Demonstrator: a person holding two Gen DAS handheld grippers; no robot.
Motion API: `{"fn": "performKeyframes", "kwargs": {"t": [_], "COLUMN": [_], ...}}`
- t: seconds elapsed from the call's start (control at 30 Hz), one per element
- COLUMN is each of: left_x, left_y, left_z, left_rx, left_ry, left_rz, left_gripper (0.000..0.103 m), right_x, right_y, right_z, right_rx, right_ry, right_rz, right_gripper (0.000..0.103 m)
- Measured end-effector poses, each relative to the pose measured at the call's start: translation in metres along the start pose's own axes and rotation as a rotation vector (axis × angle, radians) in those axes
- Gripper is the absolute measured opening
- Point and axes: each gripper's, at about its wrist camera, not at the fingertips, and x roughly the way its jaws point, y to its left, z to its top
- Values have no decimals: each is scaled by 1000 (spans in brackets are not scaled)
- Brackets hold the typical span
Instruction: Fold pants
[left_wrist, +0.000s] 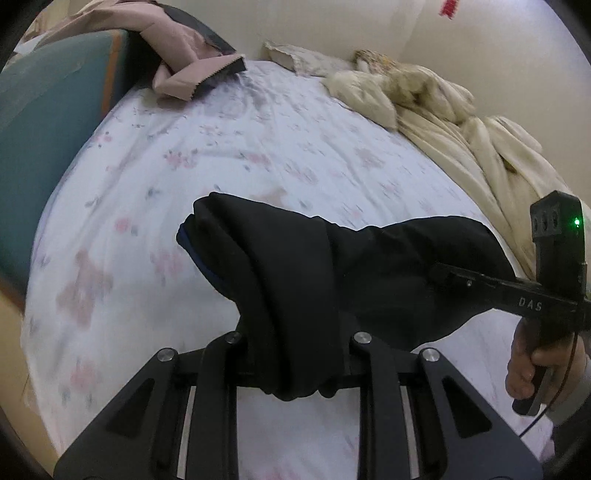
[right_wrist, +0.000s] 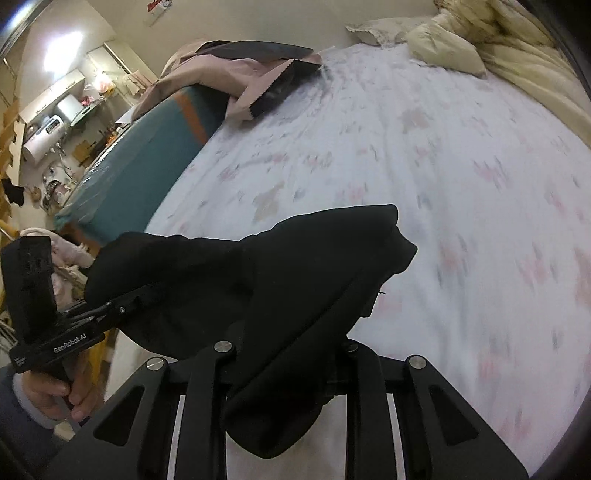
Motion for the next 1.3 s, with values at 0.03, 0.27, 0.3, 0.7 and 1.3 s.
{"fn": "performKeyframes", "kwargs": {"t": [0.03, 0.27, 0.3, 0.7, 1.3], "left_x": [11, 66, 71, 0, -250], "left_y": [5, 47, 52, 46, -59], "left_z": [7, 21, 18, -3, -185], "left_rx": [-5, -4, -12, 24, -7], "left_ry": [-4, -24, -13, -98, -169], "left_rz": [7, 49, 53, 407, 264], "left_gripper": [20, 28, 36, 84, 96], "right_x": [18, 82, 87, 2, -218], "right_y": [-6, -33, -37, -63, 121], "right_z": [13, 50, 50, 23, -199], "right_rx": [-3, 2, 9, 86, -66], "right_ry": [5, 21, 37, -44, -273], "right_rz": [-13, -61, -81, -235, -242], "right_gripper": [23, 25, 33, 75, 103]}}
